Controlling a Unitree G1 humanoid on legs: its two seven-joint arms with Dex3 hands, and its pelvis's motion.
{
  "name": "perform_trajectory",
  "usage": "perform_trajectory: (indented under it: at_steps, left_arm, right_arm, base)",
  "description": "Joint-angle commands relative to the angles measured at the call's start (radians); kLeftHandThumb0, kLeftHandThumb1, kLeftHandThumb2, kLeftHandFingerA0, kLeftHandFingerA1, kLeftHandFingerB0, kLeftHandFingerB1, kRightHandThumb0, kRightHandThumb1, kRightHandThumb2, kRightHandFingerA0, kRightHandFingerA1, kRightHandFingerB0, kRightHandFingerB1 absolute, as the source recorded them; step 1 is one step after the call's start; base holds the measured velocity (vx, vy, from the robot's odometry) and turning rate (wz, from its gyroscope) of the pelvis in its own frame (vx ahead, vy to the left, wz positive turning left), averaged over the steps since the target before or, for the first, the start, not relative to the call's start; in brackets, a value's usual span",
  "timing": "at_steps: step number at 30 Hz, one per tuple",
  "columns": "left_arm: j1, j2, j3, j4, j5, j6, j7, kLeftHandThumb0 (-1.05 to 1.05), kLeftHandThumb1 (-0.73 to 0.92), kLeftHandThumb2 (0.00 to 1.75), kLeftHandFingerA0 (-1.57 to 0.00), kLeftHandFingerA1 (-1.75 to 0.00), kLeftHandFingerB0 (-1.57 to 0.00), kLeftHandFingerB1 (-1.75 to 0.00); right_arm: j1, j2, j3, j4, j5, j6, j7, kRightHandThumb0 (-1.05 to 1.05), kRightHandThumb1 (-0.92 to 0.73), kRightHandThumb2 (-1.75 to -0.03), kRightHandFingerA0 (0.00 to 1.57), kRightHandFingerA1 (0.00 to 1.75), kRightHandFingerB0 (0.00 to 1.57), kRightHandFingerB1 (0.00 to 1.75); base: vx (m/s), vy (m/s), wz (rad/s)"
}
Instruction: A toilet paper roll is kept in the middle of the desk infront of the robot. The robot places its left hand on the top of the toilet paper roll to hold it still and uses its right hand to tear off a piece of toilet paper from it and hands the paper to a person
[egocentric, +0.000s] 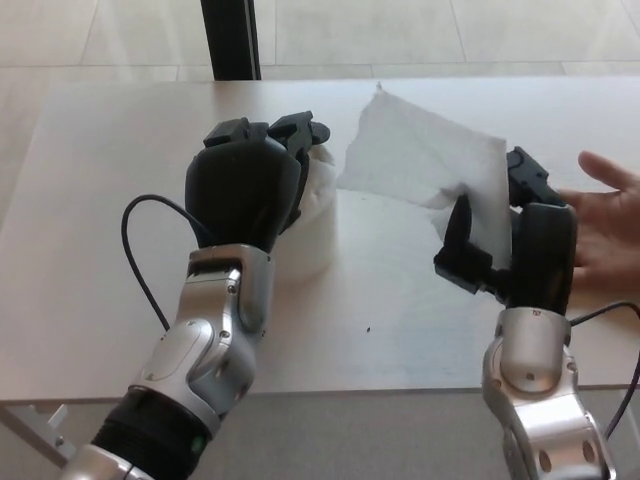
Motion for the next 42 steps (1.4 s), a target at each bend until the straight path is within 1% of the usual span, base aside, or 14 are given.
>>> perform_trajectory:
  at_steps: [1, 3, 6, 7, 17, 18, 19, 21, 22, 28, 30, 33, 35, 42]
  left_arm:
    - [0.088, 0.011, -0.009, 0.047, -0.039, 0.042, -0.075, -0.17, 0.66, 0.65, -0.54, -0.47, -0.60, -0.52]
    - [0.095, 0.012, -0.009, 0.044, -0.042, 0.035, -0.073, -0.14, 0.64, 0.64, -0.53, -0.47, -0.60, -0.52]
    - [0.105, 0.031, -0.007, 0.033, -0.034, 0.030, -0.071, -0.12, 0.60, 0.64, -0.55, -0.46, -0.61, -0.51]
    - [0.110, 0.033, -0.005, 0.025, -0.035, 0.033, -0.075, -0.13, 0.62, 0.61, -0.55, -0.47, -0.60, -0.51]
    - [0.120, 0.044, 0.004, 0.009, -0.042, 0.012, -0.068, -0.14, 0.62, 0.66, -0.53, -0.50, -0.60, -0.54]
    - [0.123, 0.041, 0.004, -0.001, -0.044, 0.012, -0.072, -0.14, 0.62, 0.66, -0.53, -0.50, -0.60, -0.54]
    - [0.122, 0.039, 0.002, -0.008, -0.041, 0.012, -0.072, -0.14, 0.62, 0.67, -0.58, -0.52, -0.62, -0.53]
    - [0.122, 0.045, -0.001, -0.008, -0.043, -0.015, -0.066, -0.12, 0.59, 0.70, -0.61, -0.54, -0.63, -0.55]
    - [0.123, 0.038, 0.000, -0.017, -0.043, -0.004, -0.069, -0.12, 0.59, 0.70, -0.59, -0.54, -0.63, -0.54]
    - [0.123, 0.059, 0.001, -0.037, -0.041, -0.034, -0.058, -0.08, 0.58, 0.68, -0.60, -0.53, -0.64, -0.58]
    - [0.114, 0.060, 0.001, -0.025, -0.049, -0.057, -0.052, -0.08, 0.57, 0.70, -0.64, -0.57, -0.64, -0.58]
    - [0.117, 0.067, 0.011, -0.041, -0.073, -0.094, -0.059, -0.06, 0.55, 0.72, -0.62, -0.61, -0.63, -0.61]
    - [0.113, 0.064, 0.020, -0.040, -0.092, -0.128, -0.048, -0.04, 0.53, 0.77, -0.60, -0.63, -0.63, -0.65]
    - [0.100, 0.089, 0.019, -0.101, -0.099, -0.172, -0.071, -0.02, 0.49, 0.78, -0.61, -0.61, -0.62, -0.72]
  right_arm:
    - [-0.040, -0.002, -0.030, -0.047, 0.035, 0.044, 0.048, -0.11, -0.48, -1.20, 1.31, 1.48, 1.05, 1.31]
    - [-0.059, -0.107, -0.036, -0.051, -0.030, 0.039, 0.082, -0.02, -0.37, -1.39, 0.91, 1.74, 0.85, 1.52]
    - [-0.086, -0.335, -0.064, -0.068, -0.093, 0.027, 0.188, -0.13, -0.47, -1.16, 1.21, 1.39, 0.99, 1.22]
    - [-0.088, -0.381, -0.067, -0.066, -0.103, 0.023, 0.207, -0.10, -0.49, -1.16, 0.88, 1.75, 0.75, 1.54]
    - [-0.080, -0.760, -0.029, 0.018, -0.222, -0.011, 0.306, -0.15, -0.69, -0.77, 0.82, 1.68, 0.74, 1.38]
    - [-0.074, -0.791, -0.017, 0.052, -0.237, -0.071, 0.284, -0.14, -0.67, -0.70, 0.90, 1.59, 0.86, 0.87]
    - [-0.066, -0.838, 0.011, 0.091, -0.279, -0.110, 0.272, -0.10, -0.66, -0.76, 0.87, 1.68, 0.75, 1.23]
    - [-0.052, -0.879, 0.037, 0.119, -0.301, -0.123, 0.272, -0.11, -0.50, -0.94, 1.17, 1.38, 0.88, 1.18]
    - [-0.047, -0.899, 0.055, 0.133, -0.323, -0.118, 0.257, -0.06, -0.57, -0.76, 0.81, 1.73, 0.69, 1.49]
    - [-0.085, -0.930, 0.159, 0.236, -0.416, -0.080, 0.187, -0.17, -0.59, -0.56, 0.82, 1.75, 0.75, 1.25]
    - [-0.092, -0.935, 0.184, 0.264, -0.434, -0.080, 0.167, -0.21, -0.54, -0.56, 0.87, 1.72, 0.91, 0.80]
    - [-0.102, -0.927, 0.234, 0.306, -0.479, -0.079, 0.129, -0.14, -0.57, -0.63, 0.86, 1.71, 0.73, 1.34]
    - [-0.114, -0.922, 0.261, 0.345, -0.502, -0.079, 0.099, -0.18, -0.59, -0.59, 0.89, 1.69, 0.86, 0.90]
    - [-0.217, -0.836, 0.358, 0.558, -0.555, 0.000, 0.028, -0.21, -0.56, -0.59, 0.90, 1.66, 0.85, 0.90]
  base:
    - [0.00, 0.000, 0.00]
    - [0.00, 0.000, 0.00]
    - [0.00, 0.000, 0.00]
    - [0.00, 0.000, 0.00]
    - [0.00, 0.000, 0.00]
    - [0.00, 0.000, 0.00]
    - [0.00, 0.000, 0.00]
    - [0.00, 0.000, 0.00]
    - [0.00, 0.000, 0.00]
    - [0.00, 0.000, 0.00]
    - [0.00, 0.000, 0.00]
    - [0.00, 0.000, 0.00]
    - [0.00, 0.000, 0.00]
    - [0.00, 0.000, 0.00]
